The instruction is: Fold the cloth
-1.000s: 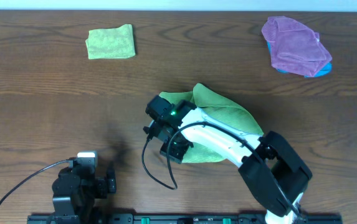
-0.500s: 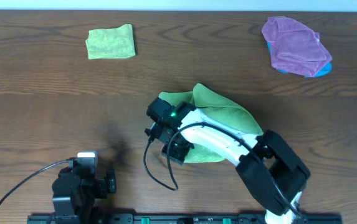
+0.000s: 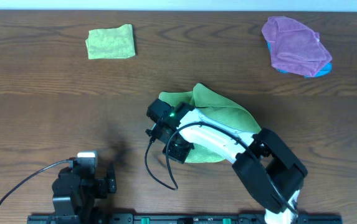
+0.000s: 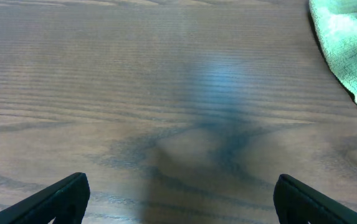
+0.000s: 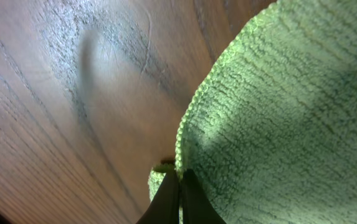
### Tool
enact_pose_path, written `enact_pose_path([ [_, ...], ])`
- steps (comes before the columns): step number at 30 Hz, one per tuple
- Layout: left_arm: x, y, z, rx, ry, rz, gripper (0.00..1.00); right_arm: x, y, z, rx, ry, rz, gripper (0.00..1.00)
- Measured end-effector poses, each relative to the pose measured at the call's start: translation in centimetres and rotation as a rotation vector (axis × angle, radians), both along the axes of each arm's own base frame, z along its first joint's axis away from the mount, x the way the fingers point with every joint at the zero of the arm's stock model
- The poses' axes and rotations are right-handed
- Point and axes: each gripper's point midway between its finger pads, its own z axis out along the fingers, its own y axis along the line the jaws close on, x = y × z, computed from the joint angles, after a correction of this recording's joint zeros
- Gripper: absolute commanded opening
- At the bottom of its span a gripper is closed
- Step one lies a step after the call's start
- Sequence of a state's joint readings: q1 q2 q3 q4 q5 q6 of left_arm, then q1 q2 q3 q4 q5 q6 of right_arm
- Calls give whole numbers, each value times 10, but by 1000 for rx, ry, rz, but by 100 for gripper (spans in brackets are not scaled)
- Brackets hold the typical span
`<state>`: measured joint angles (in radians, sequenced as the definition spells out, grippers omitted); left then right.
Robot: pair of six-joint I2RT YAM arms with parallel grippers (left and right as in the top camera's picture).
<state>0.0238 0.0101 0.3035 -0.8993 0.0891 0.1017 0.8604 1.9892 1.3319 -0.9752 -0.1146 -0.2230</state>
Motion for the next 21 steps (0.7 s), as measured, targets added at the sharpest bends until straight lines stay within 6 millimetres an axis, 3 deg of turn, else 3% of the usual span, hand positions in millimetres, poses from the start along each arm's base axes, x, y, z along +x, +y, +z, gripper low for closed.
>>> enact_pose_path([
  [5, 0, 0, 0, 0, 0, 0, 96, -6, -8, 15, -46, 34, 0, 1],
  [11, 0, 0, 0, 0, 0, 0, 96, 14, 20, 98, 114, -82, 5, 1],
  [12, 0, 0, 0, 0, 0, 0, 96, 19, 26, 114, 159, -115, 8, 15],
  [13, 0, 0, 0, 0, 0, 0, 95, 22, 31, 125, 198, -145, 8, 49],
  [14, 0, 0, 0, 0, 0, 0, 95, 26, 35, 135, 230, -171, 12, 57],
  [17, 0, 0, 0, 0, 0, 0, 96, 30, 41, 146, 266, -204, 18, 73],
  [21, 0, 0, 0, 0, 0, 0, 95, 32, 40, 133, 233, -188, 16, 74],
])
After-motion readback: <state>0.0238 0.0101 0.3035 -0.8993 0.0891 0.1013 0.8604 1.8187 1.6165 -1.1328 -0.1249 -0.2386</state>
